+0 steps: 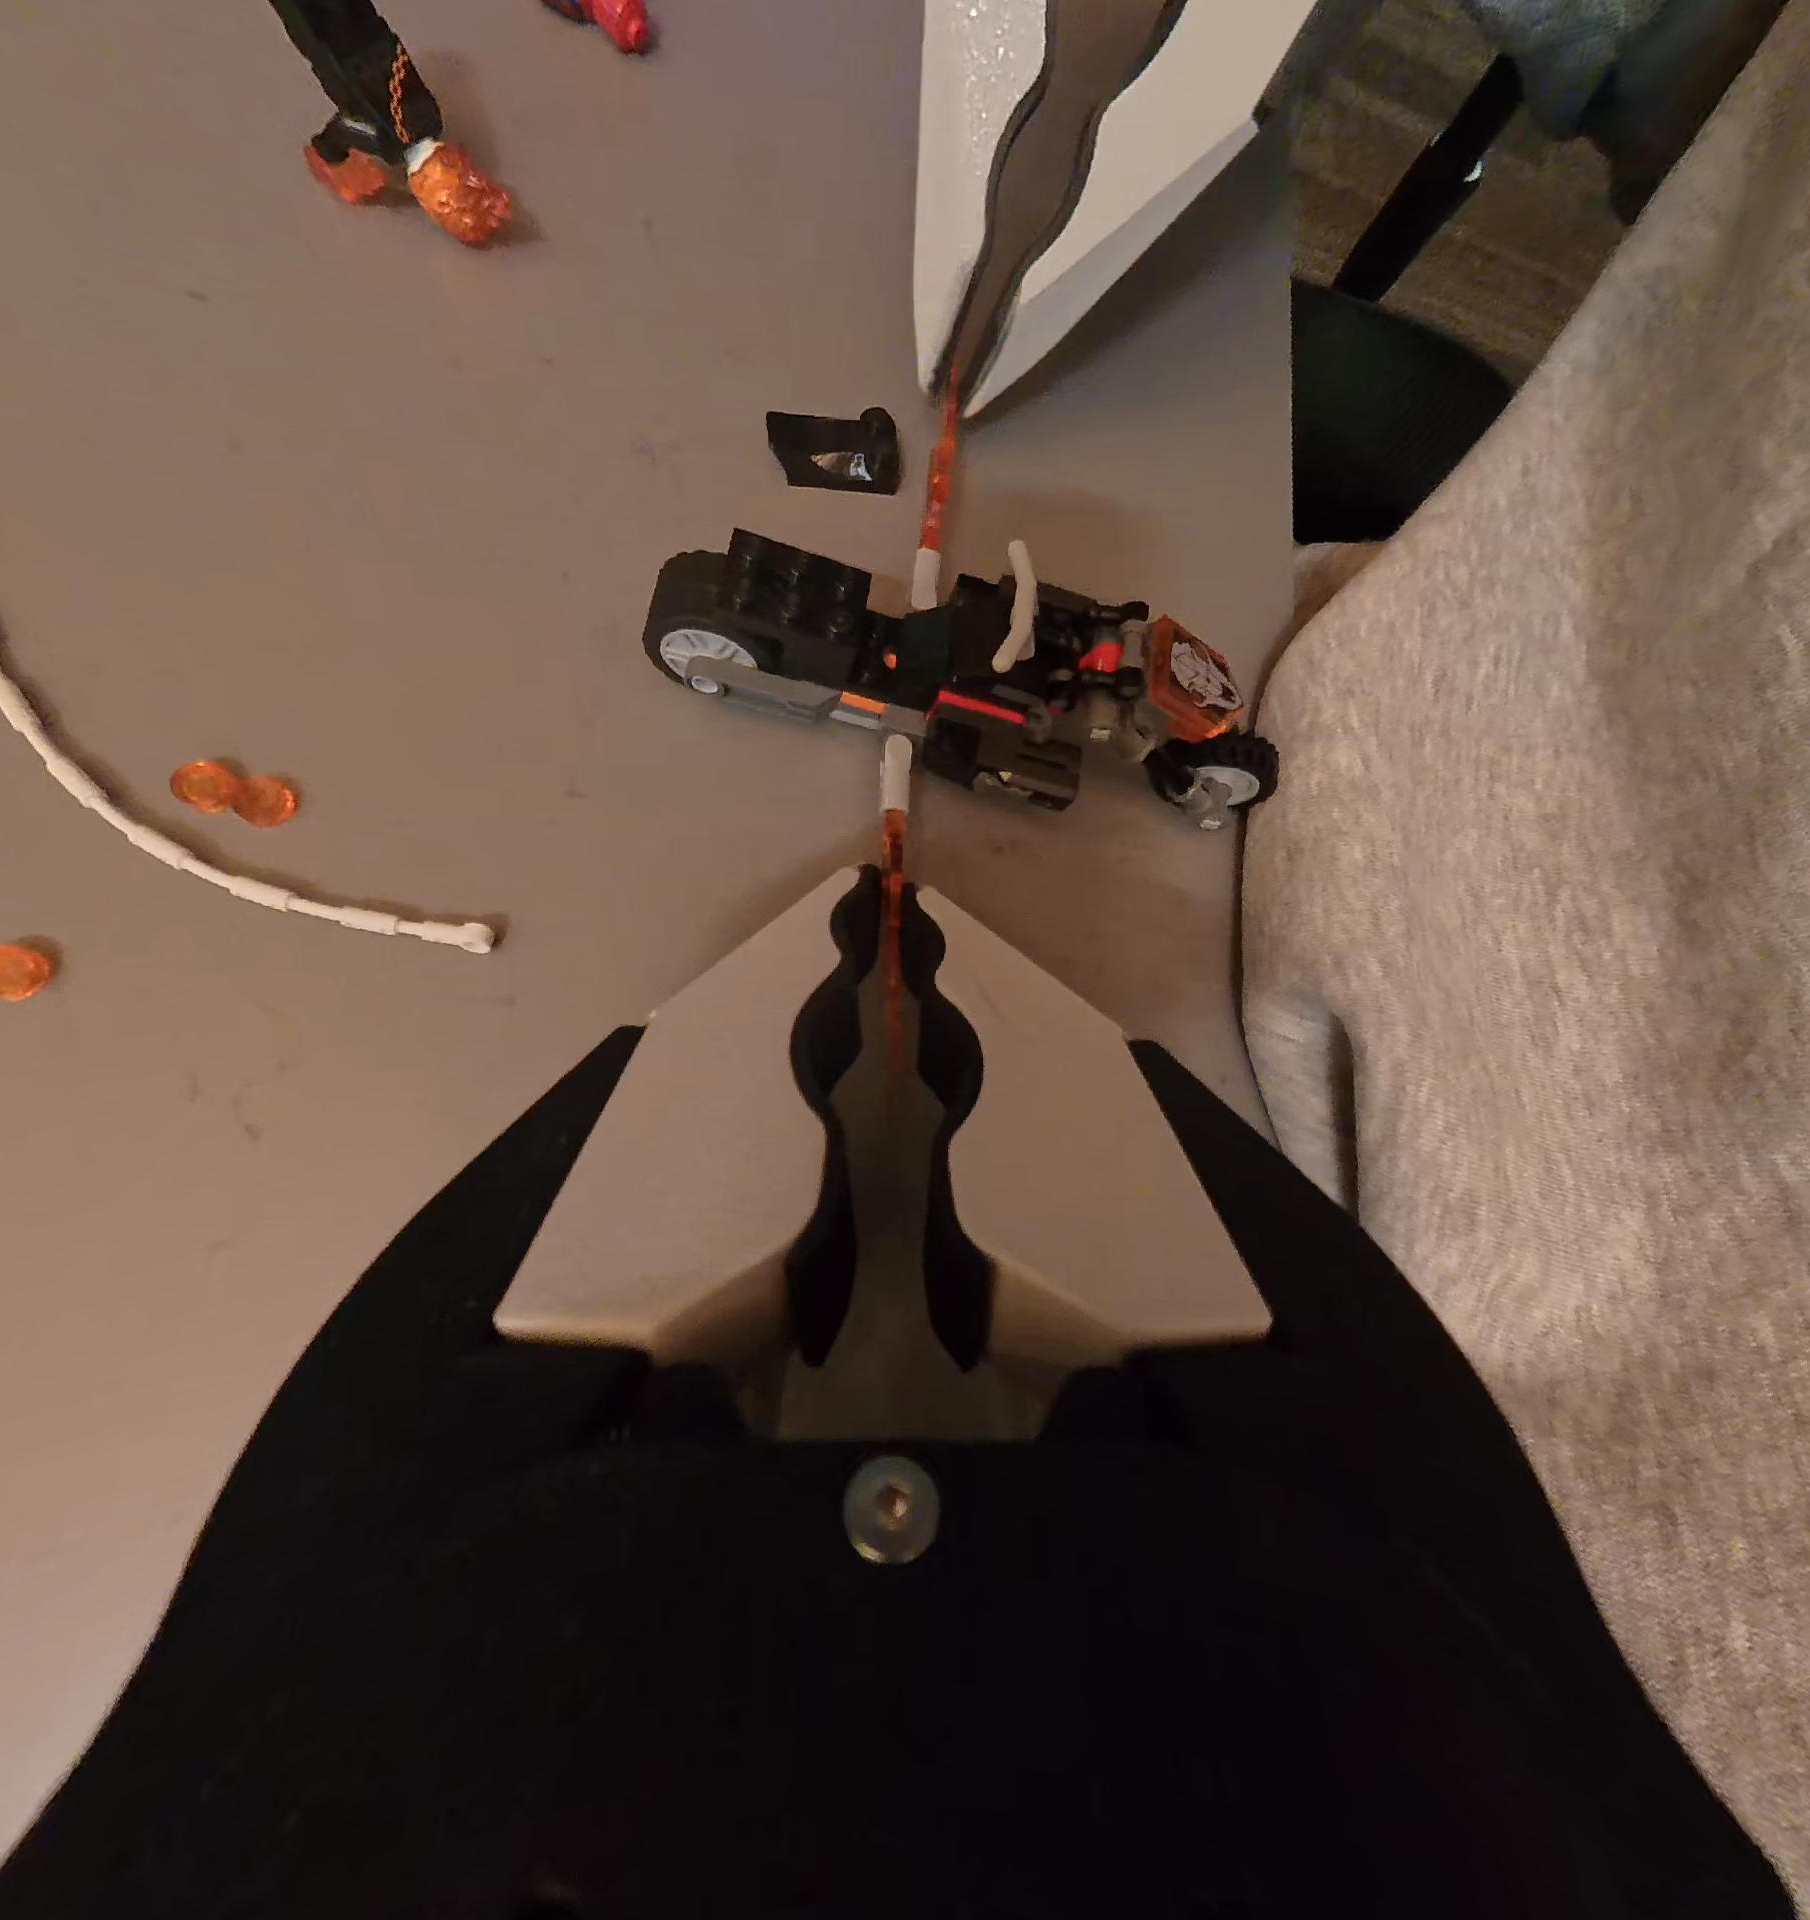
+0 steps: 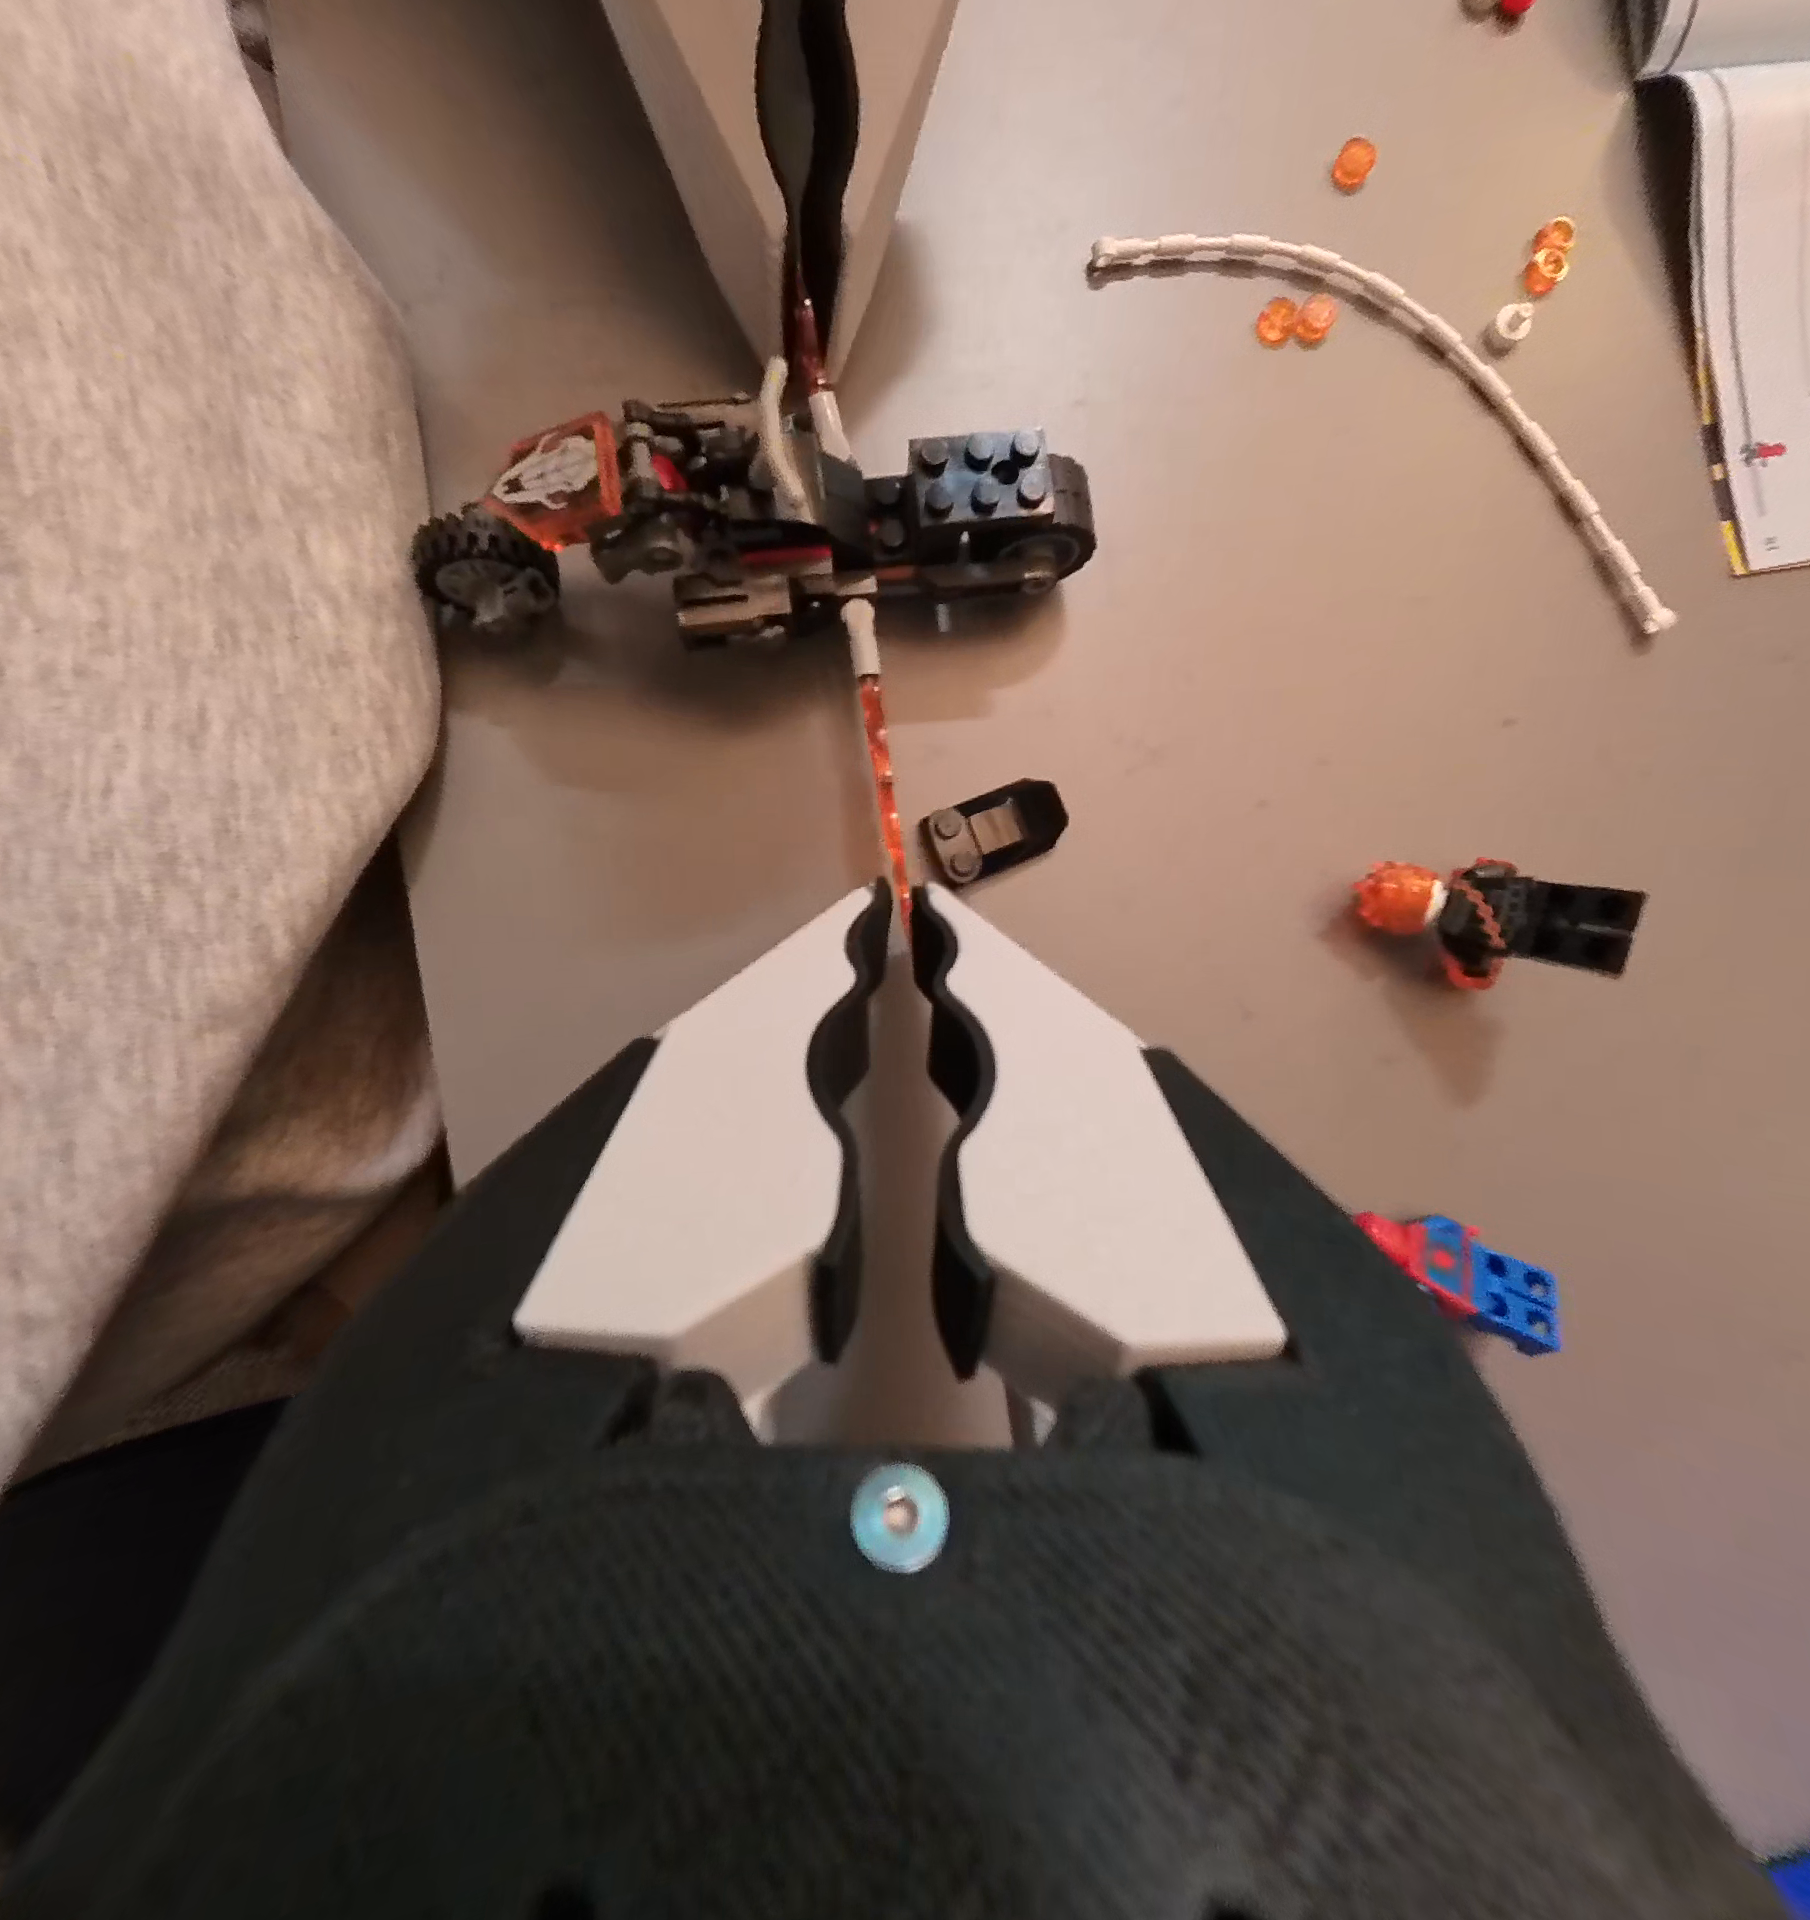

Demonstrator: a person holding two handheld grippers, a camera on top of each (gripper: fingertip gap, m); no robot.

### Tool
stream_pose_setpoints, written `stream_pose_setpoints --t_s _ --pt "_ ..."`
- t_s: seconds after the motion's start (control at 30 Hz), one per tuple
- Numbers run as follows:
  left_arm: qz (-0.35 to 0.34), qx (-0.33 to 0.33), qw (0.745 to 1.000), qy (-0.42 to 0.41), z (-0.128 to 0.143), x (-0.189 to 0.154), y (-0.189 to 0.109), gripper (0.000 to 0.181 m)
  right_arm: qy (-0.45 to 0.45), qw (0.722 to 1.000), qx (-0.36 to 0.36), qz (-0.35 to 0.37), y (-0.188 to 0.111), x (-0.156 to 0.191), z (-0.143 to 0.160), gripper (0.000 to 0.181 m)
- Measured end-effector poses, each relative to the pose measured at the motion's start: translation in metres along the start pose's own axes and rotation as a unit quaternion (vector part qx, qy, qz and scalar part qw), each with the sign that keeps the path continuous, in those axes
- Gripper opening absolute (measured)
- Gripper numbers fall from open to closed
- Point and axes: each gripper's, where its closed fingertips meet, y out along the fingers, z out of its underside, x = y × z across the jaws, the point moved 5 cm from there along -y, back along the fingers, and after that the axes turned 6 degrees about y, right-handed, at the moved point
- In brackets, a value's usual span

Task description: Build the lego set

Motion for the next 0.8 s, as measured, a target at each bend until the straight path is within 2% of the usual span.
stream_pose_setpoints --t_s 0.33,0.47,0.6,0.8 --pt "0.008 0.012 1.000 0.018 0.000 -0.002 -0.003 0.001 0.006 1.000 0.000 -0.006 0.000 0.004 0.003 0.005" --pt "0.013 0.011 1.000 0.023 -0.002 -0.003 -0.006 0.004 0.029 0.999 -0.036 -0.021 -0.008 0.003 -0.003 0.013" --pt "0.012 -0.004 1.000 0.020 -0.004 -0.003 -0.007 0.005 0.060 0.996 -0.069 -0.014 -0.015 -0.009 -0.007 0.021" --pt "0.010 -0.023 1.000 0.013 -0.005 -0.003 -0.009 0.007 0.028 0.997 -0.065 -0.021 -0.007 -0.027 -0.003 0.023"
